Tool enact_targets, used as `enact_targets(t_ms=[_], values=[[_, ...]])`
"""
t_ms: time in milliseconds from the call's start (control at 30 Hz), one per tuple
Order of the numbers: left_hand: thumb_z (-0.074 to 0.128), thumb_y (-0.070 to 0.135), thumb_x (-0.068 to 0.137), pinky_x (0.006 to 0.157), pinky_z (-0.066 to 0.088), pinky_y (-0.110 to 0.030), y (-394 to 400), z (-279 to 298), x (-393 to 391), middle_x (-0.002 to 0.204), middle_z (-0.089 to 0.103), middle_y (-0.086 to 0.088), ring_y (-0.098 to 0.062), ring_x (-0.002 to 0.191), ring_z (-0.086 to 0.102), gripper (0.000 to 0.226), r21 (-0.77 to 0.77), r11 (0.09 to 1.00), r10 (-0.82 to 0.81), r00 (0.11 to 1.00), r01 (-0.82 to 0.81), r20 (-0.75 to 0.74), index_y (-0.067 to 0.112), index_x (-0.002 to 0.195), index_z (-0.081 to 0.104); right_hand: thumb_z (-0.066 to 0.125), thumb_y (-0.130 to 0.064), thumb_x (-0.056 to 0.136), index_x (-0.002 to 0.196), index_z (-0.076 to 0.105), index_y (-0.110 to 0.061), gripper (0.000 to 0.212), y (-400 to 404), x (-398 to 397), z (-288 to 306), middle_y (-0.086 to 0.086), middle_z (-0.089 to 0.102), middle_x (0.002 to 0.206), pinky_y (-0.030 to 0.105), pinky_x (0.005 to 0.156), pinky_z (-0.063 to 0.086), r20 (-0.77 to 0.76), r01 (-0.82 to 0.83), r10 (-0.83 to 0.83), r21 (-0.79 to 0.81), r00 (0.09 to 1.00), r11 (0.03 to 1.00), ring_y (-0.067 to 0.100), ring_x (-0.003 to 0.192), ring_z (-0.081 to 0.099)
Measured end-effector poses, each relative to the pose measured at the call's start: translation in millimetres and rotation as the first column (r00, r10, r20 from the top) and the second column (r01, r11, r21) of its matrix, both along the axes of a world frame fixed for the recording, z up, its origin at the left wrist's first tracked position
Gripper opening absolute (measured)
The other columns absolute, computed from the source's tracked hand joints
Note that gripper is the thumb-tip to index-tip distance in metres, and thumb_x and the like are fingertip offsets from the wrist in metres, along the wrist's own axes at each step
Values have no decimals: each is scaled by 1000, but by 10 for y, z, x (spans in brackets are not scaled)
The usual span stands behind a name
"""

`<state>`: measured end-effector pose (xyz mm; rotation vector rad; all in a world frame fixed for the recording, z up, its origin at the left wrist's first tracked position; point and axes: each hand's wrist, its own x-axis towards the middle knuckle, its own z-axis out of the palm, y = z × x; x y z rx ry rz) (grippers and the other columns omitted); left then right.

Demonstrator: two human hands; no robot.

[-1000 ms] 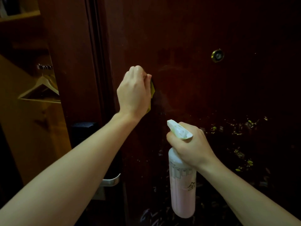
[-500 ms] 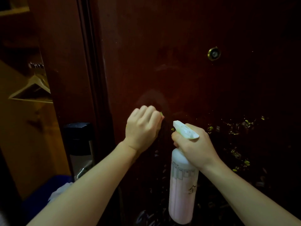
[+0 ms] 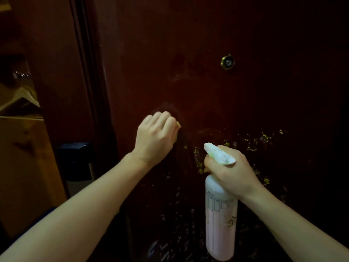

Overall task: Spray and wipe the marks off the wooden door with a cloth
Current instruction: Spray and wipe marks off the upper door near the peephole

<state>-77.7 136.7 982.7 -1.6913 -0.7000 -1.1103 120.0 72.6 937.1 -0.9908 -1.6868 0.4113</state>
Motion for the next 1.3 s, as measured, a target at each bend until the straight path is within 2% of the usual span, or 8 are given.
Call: enact_targets(t_ms=[233,367,567,733,833,933,1100,1300], values=[[64,9,90,46,37,-34,64,-45,158,65,54,-6,-19,53,45,24,32,999,3,991,-7,130,3,68,56,62,-13,80,51,32,-21,43,0,142,-118,-10,34,49,24,44,30,40,42,-42,3,998,999,6,46,31],[62,11,92,49,33,-31,65,-275,163,65,54,-5,-19,54,45,27,43,999,2,997,-6,78,5,67,55,63,-19,80,58,43,-13,30,-24,172,-139,-10,40,52,22,46,33,43,29,-27,-32,999,999,4,49,36],[58,11,93,50,31,-31,62,-495,111,65,51,-4,-19,54,43,28,24,1000,17,1000,-18,11,7,66,52,60,-13,81,52,31,-18,41,-13,222,-153,-10,32,47,21,42,26,37,124,-124,3,992,992,6,44,30],[58,12,94,52,32,-33,66,-467,105,67,52,-4,-19,55,44,27,7,1000,29,999,-29,-17,7,68,53,63,-19,82,64,46,-4,29,-44,311,-141,-6,42,55,23,46,33,8,78,-77,-33,997,996,6,50,36],[58,12,94,55,33,-35,63,-366,147,67,53,-4,-19,56,46,26,50,997,55,998,-53,-30,7,69,53,61,-13,81,57,39,-10,33,-42,323,-149,-7,38,52,22,45,30,-10,87,-88,-18,996,996,6,48,33],[59,12,93,61,31,-34,81,-165,255,68,54,-3,-19,58,48,24,114,992,51,999,-52,8,8,70,54,60,-11,80,51,31,-18,42,-43,350,-172,-10,33,47,20,42,26,-9,117,-117,-18,993,993,5,45,30],[56,14,95,62,30,-36,153,-60,476,67,51,-2,-19,59,45,24,144,989,10,992,-28,125,11,72,49,62,-22,80,64,45,-4,30,-53,483,-233,-5,41,55,23,46,33,-69,69,-72,-55,995,996,8,50,36],[68,11,82,61,31,-36,181,-821,578,72,52,-1,-19,62,43,21,39,999,18,961,-8,-276,15,77,48,62,-20,80,65,50,-2,25,-55,572,-276,-3,44,55,24,48,34,-107,64,-70,-59,992,996,9,51,38]])
